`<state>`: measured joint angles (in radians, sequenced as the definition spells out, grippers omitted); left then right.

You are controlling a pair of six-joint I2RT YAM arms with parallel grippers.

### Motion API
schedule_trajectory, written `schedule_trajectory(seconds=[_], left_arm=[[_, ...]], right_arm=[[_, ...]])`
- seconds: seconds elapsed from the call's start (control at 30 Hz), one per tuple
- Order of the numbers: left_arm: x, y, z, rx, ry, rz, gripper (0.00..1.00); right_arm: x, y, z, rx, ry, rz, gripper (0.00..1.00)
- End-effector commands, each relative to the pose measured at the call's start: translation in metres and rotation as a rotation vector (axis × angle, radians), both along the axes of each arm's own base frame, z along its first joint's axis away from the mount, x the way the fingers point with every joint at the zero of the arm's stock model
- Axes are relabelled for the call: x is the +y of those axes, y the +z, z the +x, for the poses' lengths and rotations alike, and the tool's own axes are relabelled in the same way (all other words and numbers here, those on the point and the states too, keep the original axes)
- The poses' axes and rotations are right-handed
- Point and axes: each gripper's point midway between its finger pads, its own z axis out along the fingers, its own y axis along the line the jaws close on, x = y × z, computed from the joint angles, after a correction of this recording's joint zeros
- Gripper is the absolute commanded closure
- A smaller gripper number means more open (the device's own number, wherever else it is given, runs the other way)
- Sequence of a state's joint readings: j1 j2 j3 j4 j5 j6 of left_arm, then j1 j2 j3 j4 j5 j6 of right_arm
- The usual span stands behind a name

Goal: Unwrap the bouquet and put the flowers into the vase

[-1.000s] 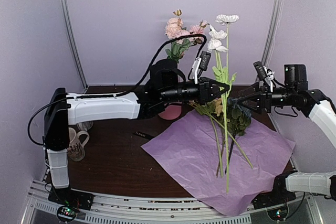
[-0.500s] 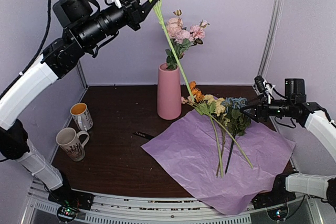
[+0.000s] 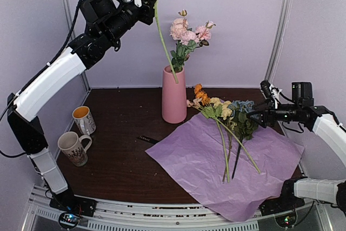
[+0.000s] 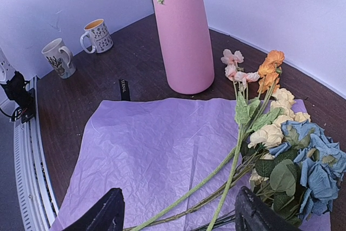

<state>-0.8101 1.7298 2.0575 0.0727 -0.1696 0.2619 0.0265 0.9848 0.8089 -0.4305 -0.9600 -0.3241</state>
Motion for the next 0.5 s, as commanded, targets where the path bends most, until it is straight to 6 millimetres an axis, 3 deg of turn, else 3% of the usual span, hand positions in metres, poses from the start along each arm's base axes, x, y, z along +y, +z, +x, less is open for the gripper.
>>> schedule_trajectory(seconds=[0.0,0.23,0.47], left_arm=[[0.033,0.054,-0.027,-0.107,0.007,-0.122,1.00],[0.061,0.084,-0.048,-0.146,0.030,-0.163,1.00],[0.049,0.068,-0.034,-0.115,0.046,-0.121,1.00]], right_arm=[[-0.002,-0.007,0.000,0.007,0.003,-0.015,0.30],[-0.001,-0.010,0.002,0.022,0.012,-0.014,0.30],[0.001,-0.013,0.001,0.042,0.026,-0.014,0.30]])
